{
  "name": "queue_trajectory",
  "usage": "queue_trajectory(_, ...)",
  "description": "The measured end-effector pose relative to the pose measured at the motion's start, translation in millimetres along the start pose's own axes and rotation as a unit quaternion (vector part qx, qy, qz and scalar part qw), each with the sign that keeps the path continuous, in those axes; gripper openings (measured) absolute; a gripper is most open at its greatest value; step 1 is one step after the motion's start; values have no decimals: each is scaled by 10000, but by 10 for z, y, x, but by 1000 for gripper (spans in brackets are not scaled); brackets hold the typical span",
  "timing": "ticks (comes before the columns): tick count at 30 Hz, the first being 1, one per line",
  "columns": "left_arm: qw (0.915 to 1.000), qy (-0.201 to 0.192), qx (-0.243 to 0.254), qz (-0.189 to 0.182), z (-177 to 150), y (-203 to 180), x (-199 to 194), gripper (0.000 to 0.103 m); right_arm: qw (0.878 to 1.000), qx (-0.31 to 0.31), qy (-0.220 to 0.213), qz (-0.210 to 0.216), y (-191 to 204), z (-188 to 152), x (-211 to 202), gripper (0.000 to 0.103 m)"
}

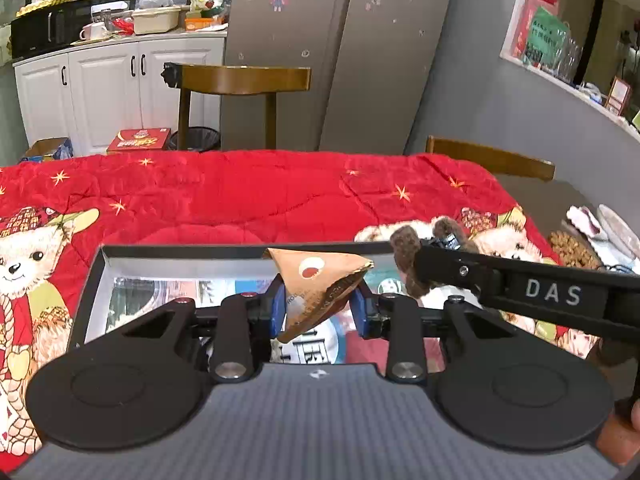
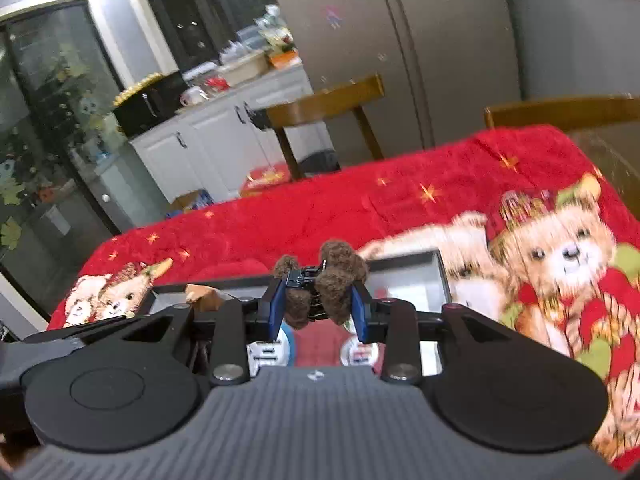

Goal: Organize objects
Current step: 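Lift the felt packet and pom-pom clip with both tools and carry them over the box, then open both tools to release the packet and pom-pom clip into the box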

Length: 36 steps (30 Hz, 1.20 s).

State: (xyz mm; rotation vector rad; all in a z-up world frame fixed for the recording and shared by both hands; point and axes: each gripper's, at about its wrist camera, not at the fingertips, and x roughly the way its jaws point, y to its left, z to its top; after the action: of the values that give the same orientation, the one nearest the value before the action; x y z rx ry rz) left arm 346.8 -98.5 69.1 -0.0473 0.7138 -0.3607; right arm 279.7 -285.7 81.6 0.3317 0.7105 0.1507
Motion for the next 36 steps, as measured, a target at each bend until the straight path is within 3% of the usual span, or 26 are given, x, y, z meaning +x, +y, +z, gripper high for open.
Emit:
queue_trajectory(4,9998,192,-17,-75,-101,-7,49,38,9986,393,358,14,-149,-94,121,38)
queue_trajectory(14,9988,484,-76,-69,-223,-89,114,38,9964,493,675,-148,-241,-176,274,38)
queue_trajectory(21,9971,700,-293,-72,-270,-28,201,38,9963,470,701,-129,-240,-183,289,39)
queue_trajectory(36,9967,783,-201,-45,-297,-69,239,38,9960,493,740,-65,-239,-187,301,39)
